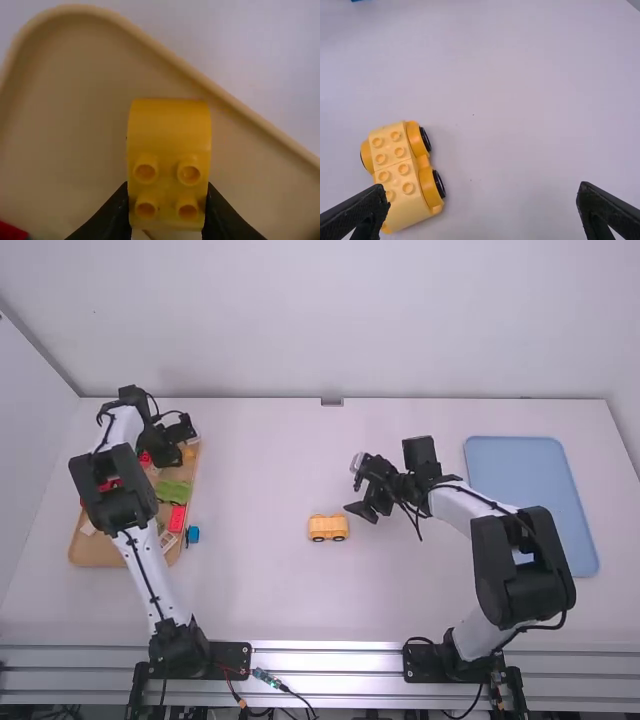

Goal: Assemble lego blocks to make yellow taxi

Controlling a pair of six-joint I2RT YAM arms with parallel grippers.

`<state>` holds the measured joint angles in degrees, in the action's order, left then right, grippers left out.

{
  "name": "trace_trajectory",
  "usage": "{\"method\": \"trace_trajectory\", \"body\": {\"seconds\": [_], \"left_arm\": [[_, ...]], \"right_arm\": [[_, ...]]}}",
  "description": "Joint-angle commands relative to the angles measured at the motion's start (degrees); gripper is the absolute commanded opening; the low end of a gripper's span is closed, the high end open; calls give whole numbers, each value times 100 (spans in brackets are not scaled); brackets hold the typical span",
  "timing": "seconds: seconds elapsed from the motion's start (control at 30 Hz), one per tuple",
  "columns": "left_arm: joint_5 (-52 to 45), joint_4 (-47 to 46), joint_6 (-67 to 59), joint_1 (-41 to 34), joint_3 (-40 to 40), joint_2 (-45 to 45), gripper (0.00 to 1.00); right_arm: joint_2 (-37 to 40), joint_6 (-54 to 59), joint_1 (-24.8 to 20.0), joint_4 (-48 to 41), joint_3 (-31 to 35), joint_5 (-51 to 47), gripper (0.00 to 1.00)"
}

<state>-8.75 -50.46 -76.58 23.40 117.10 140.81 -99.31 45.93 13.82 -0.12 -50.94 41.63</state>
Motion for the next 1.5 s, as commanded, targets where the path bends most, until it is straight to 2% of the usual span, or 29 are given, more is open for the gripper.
{"method": "trace_trajectory", "body": {"seconds": [0.0,0.43,0.53,0.57,0.63,0.8,0.93,1.03,1.23,1.47], "left_arm": [[161,-113,-85,44,-201,22,20],[248,-189,-83,37,-170,22,19],[312,-239,164,37,-26,22,10],[283,-266,293,39,59,20,4],[246,-362,442,37,234,20,2],[165,-1007,688,-7,855,20,2],[-545,-1870,601,-72,1486,20,2],[-1096,-2589,-33,-120,1899,20,2],[-1675,-3490,-955,-286,2201,17,2],[-1653,-3273,-874,-507,2210,11,2]], "right_arm": [[138,-15,5,-4,-85,35,99],[138,2,3,9,-85,28,99],[138,2,5,72,-85,33,99],[138,-26,3,107,-85,28,99],[138,-33,5,138,-85,31,99],[138,7,5,138,-85,31,99],[138,7,3,140,-85,28,99],[138,4,3,136,-85,28,99],[138,4,-89,131,-85,52,99],[138,-122,-109,136,-85,48,99]]}}
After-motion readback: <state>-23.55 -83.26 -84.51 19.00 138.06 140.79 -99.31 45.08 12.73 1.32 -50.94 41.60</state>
